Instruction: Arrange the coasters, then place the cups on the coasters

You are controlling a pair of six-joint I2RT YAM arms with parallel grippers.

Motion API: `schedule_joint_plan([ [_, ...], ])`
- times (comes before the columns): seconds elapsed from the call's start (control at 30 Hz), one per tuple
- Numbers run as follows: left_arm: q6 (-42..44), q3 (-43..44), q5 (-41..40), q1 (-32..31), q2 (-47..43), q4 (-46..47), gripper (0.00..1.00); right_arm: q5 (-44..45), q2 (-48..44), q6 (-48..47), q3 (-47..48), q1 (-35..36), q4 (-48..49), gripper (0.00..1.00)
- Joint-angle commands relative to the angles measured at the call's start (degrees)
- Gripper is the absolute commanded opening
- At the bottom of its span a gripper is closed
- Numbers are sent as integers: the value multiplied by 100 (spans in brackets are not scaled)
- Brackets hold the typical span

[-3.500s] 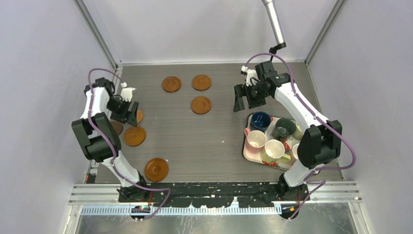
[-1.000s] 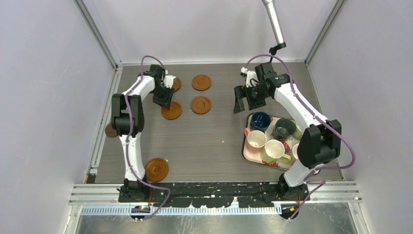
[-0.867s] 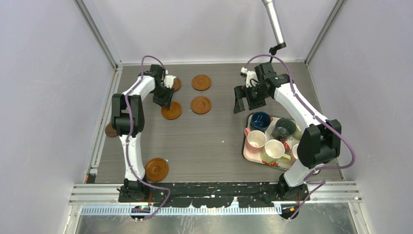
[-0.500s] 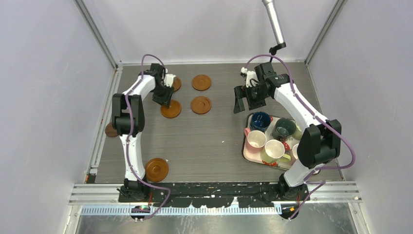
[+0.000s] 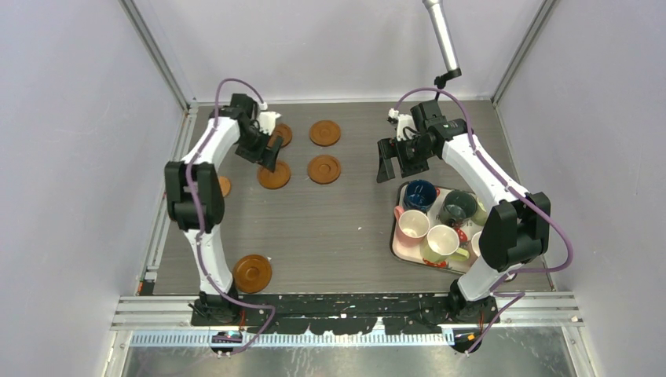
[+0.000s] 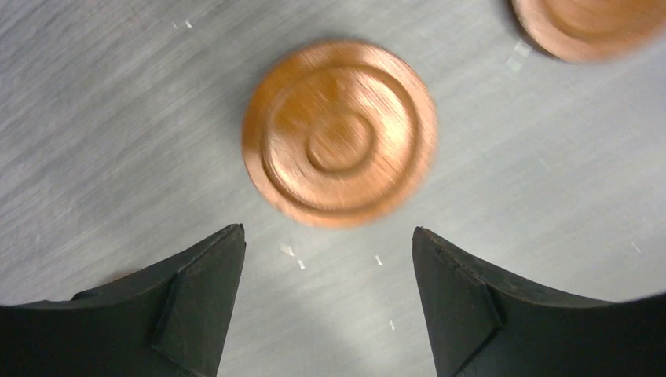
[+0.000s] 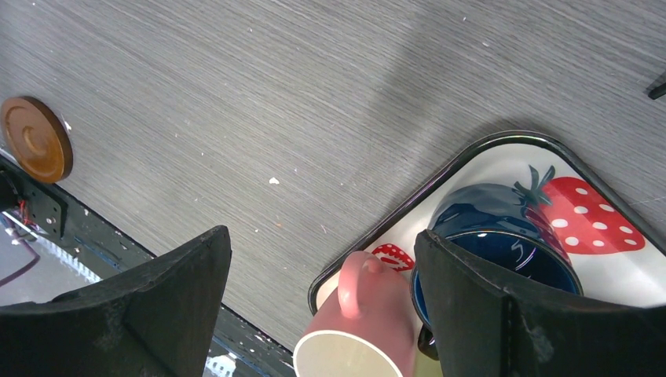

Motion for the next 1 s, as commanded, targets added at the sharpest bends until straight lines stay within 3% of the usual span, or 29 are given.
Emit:
schedule_joint_plan([
  [0.0, 1378, -476, 1050, 213, -1443, -1149, 81, -92, -198, -118, 163, -7, -73, 91],
  [0.23, 3051, -2500, 1188, 508, -2941, -1738, 85, -215, -536, -206, -175, -7, -62, 96],
  [0.4, 3472, -3718, 856, 508, -3558, -1359, 87, -89, -775, 89, -481, -8, 117, 96],
  [0.57, 3823, -4609, 657, 483, -3934, -891, 100, 280, -986, 317, -679, -6, 261, 96],
  [0.77, 3788, -5494, 251, -38, -4329, -45, 99, 125, -873, -23, -584, -6, -19, 96],
  [0.97, 3773, -5792, 69, -321, -4109, 184, 89, 101, -760, -105, -432, -6, -141, 96],
])
